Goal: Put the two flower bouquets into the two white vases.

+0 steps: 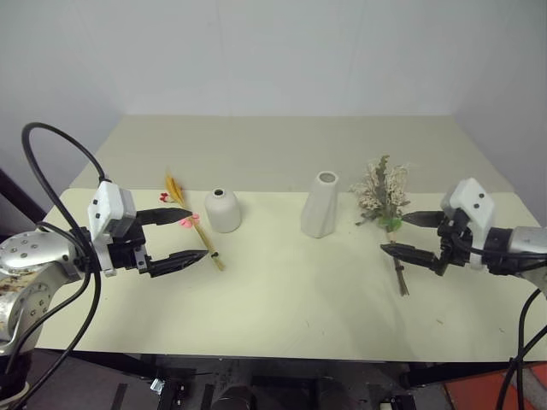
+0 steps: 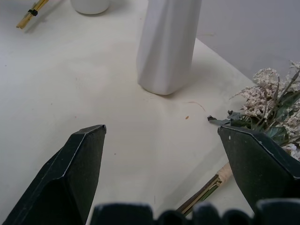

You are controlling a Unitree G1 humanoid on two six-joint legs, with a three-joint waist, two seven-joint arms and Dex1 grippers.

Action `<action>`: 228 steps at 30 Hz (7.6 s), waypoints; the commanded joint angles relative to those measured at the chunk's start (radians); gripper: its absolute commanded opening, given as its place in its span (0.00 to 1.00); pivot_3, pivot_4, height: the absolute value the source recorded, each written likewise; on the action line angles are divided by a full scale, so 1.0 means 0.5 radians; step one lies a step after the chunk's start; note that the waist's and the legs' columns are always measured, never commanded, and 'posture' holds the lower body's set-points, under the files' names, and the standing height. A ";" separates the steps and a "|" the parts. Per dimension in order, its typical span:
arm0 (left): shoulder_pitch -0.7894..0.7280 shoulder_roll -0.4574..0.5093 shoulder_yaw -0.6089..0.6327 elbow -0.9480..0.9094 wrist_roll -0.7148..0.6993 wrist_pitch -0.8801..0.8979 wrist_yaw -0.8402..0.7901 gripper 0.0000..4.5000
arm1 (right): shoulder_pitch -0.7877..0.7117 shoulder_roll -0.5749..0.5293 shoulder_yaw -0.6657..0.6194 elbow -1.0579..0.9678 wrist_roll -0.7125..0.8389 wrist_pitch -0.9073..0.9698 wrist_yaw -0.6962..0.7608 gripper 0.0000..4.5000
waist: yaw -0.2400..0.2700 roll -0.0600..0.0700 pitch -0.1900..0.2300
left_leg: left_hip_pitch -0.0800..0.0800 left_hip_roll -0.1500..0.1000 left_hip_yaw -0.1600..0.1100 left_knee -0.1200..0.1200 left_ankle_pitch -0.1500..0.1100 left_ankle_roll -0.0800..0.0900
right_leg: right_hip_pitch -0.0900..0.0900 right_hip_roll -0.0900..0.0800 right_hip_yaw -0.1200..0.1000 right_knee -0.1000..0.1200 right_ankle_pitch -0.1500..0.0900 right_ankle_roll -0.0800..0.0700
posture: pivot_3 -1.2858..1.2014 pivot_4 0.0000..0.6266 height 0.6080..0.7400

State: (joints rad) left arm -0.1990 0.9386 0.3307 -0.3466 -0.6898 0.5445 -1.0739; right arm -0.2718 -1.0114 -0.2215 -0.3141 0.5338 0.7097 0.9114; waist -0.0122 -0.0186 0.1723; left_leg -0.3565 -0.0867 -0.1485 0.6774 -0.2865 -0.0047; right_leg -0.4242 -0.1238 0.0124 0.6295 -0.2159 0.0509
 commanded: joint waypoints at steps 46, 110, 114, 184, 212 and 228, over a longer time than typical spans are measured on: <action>-0.973 -0.078 -0.376 0.553 0.002 -0.005 -0.447 1.00 | -1.687 0.647 0.729 1.751 -0.201 1.733 -1.171 1.00 | -0.048 -0.001 0.000 | -0.056 -0.004 0.006 0.011 0.011 -0.015 | -0.055 -0.001 0.005 0.007 0.010 0.000 | 0.52 0.24 1.00; -0.968 -0.075 -0.229 0.488 -0.093 0.364 -0.067 1.00 | -1.461 1.601 0.203 0.612 -0.296 -0.360 -1.205 0.04 | -0.116 -0.004 -0.002 | -0.046 -0.001 0.009 0.016 0.027 -0.025 | -0.067 0.004 0.016 0.039 0.022 -0.012 | 0.52 0.24 1.00; -0.970 -0.073 -0.229 0.492 -0.091 0.359 -0.064 1.00 | -1.456 1.624 0.223 0.695 -0.335 -0.418 -1.206 0.04 | -0.116 -0.004 -0.002 | -0.046 -0.001 0.009 0.016 0.027 -0.026 | -0.067 0.004 0.016 0.039 0.022 -0.012 | 0.52 0.24 1.00; -0.865 0.078 -0.292 0.269 0.277 1.571 1.146 1.00 | -0.599 0.588 0.157 -0.196 0.334 0.087 -0.066 1.00 | -0.075 -0.006 -0.002 | -0.035 0.002 0.011 0.010 0.021 -0.015 | -0.057 0.010 0.017 0.035 0.021 -0.012 | 0.52 0.24 1.00; -1.667 -0.926 -0.221 1.479 0.950 1.942 1.963 1.00 | -0.771 0.279 0.271 0.113 0.191 -0.154 0.484 1.00 | -0.002 -0.011 -0.001 | -0.024 -0.001 0.011 0.011 0.024 -0.022 | -0.036 0.003 0.011 0.025 0.023 -0.009 | 0.52 0.24 1.00; -1.734 -0.968 -0.211 1.619 0.977 1.871 1.894 1.00 | -0.761 0.310 0.272 0.076 0.190 -0.130 0.430 1.00 | -0.006 -0.012 0.000 | -0.026 -0.003 0.011 0.012 0.027 -0.026 | -0.036 0.001 0.010 0.024 0.024 -0.006 | 0.52 0.24 1.00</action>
State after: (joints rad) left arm -1.0443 0.4342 0.2143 0.4895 -0.2035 1.4766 -0.1247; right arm -0.6474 -0.8528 -0.0601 -0.2470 0.6144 0.6510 1.1317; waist -0.0151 -0.0244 0.1721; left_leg -0.3693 -0.0880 -0.1431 0.6832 -0.2732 -0.0178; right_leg -0.4422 -0.1232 0.0176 0.6414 -0.2039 0.0479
